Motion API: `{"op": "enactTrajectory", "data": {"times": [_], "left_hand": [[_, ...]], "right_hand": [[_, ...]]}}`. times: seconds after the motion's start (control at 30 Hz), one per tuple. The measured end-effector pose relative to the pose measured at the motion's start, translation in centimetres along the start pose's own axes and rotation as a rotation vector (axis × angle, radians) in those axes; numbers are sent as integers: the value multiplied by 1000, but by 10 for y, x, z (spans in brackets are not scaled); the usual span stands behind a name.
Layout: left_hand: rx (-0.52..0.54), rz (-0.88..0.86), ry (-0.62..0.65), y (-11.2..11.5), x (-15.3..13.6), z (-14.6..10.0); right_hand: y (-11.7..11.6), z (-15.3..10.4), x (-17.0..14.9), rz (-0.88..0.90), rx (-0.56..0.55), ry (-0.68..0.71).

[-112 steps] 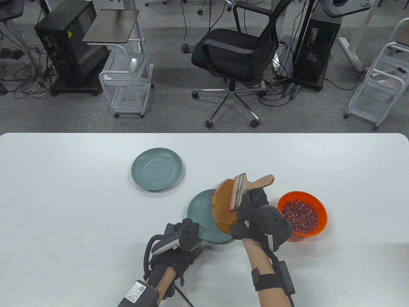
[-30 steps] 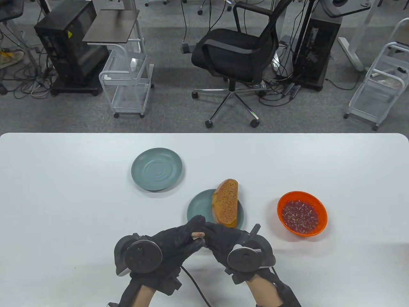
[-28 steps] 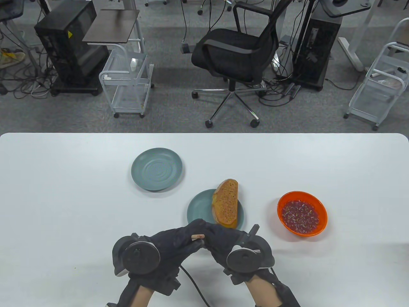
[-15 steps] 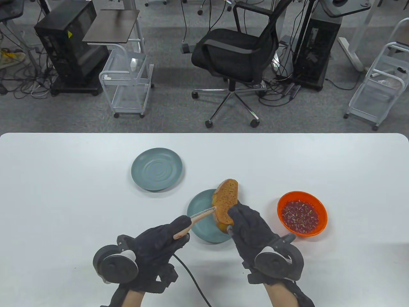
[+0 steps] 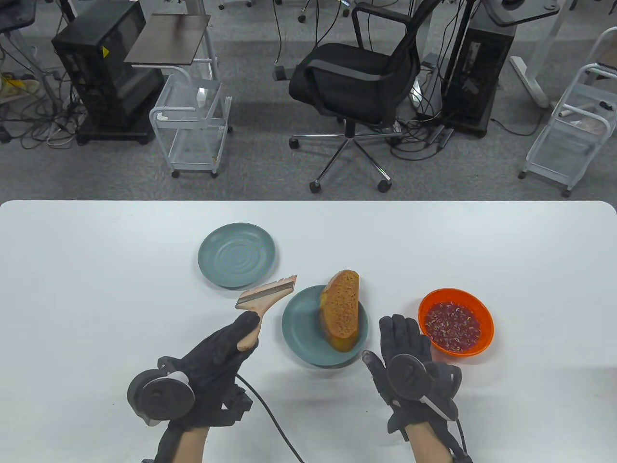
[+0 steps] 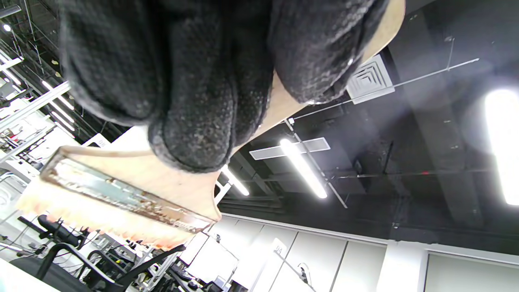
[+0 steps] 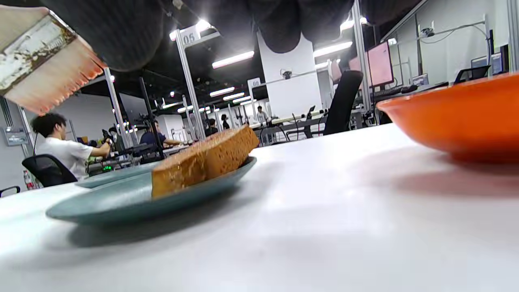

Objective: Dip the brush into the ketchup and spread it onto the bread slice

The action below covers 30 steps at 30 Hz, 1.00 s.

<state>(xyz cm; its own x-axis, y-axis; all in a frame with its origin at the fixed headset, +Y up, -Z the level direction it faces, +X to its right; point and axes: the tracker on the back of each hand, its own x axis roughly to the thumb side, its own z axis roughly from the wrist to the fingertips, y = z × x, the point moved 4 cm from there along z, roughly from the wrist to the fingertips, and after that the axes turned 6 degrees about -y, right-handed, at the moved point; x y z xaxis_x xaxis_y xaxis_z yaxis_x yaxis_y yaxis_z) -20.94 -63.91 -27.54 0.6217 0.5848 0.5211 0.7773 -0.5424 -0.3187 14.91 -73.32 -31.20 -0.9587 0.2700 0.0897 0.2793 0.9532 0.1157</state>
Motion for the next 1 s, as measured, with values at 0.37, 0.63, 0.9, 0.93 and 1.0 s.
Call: {"op": "enactTrajectory", "data": {"times": [0.37,0.63,0.9,0.93,1.0], "left_hand": [[-55,141,-100,25,-64,32],[-120,287,-230,59,-123,70],[-194,297,-352,78,-168,91],[-217,298,-351,82,-171,90],[-245,308,-332,86,-172,86]], "right_hand": [[-4,0,-3,42,40,-8],[4,-2,-22,68,31,-29],[0,5,-21,98,66,-24],[-1,5,-20,95,68,-19],[-4,5,-17,104,78,-13]]}}
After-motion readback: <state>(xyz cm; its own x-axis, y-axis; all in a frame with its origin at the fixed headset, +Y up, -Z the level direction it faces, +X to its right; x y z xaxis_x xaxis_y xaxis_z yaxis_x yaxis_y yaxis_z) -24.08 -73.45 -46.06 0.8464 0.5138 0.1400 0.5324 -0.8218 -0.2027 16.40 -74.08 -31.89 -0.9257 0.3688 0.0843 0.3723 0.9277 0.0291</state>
